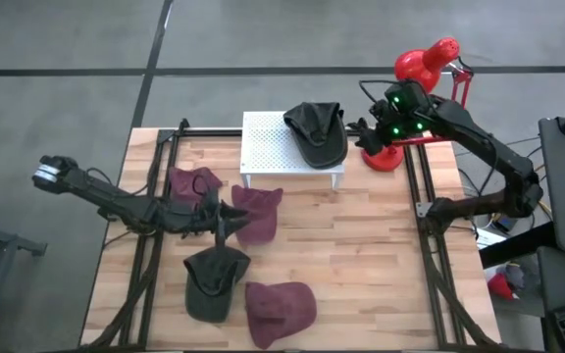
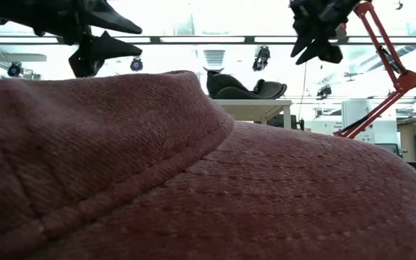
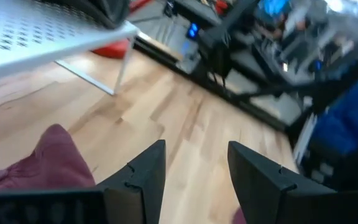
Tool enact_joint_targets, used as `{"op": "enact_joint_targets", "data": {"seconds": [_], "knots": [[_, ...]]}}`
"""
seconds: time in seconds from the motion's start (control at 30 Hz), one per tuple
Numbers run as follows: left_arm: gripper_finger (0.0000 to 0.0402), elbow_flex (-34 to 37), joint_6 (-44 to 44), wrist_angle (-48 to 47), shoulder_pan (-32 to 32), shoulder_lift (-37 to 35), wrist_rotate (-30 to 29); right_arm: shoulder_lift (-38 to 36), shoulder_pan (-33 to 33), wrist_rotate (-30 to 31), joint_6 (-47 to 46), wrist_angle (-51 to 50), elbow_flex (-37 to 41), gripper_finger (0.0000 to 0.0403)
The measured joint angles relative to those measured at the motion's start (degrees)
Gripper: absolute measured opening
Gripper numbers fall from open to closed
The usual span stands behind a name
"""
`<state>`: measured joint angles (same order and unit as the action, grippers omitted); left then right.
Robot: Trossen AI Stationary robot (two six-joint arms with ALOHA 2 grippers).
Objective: Pick & Place hat
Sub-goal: Stack the black cap on the black caps on the shelf
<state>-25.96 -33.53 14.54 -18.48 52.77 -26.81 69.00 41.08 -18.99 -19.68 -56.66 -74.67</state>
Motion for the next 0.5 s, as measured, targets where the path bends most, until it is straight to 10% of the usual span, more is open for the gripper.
{"op": "enact_joint_targets", "data": {"seconds": [0.23, 0.5], "knots": [[0.0168, 0.02, 2.97, -8.97, -5.29, -0.11, 0.27, -9.57, -8.81, 16.92, -10.64, -0.04, 7.23, 0.0105], [0.0168, -0.40, 4.85, -11.66, -10.14, -0.15, 1.21, -19.50, -23.73, 22.92, -27.26, 9.53, 22.66, 0.0095]]}}
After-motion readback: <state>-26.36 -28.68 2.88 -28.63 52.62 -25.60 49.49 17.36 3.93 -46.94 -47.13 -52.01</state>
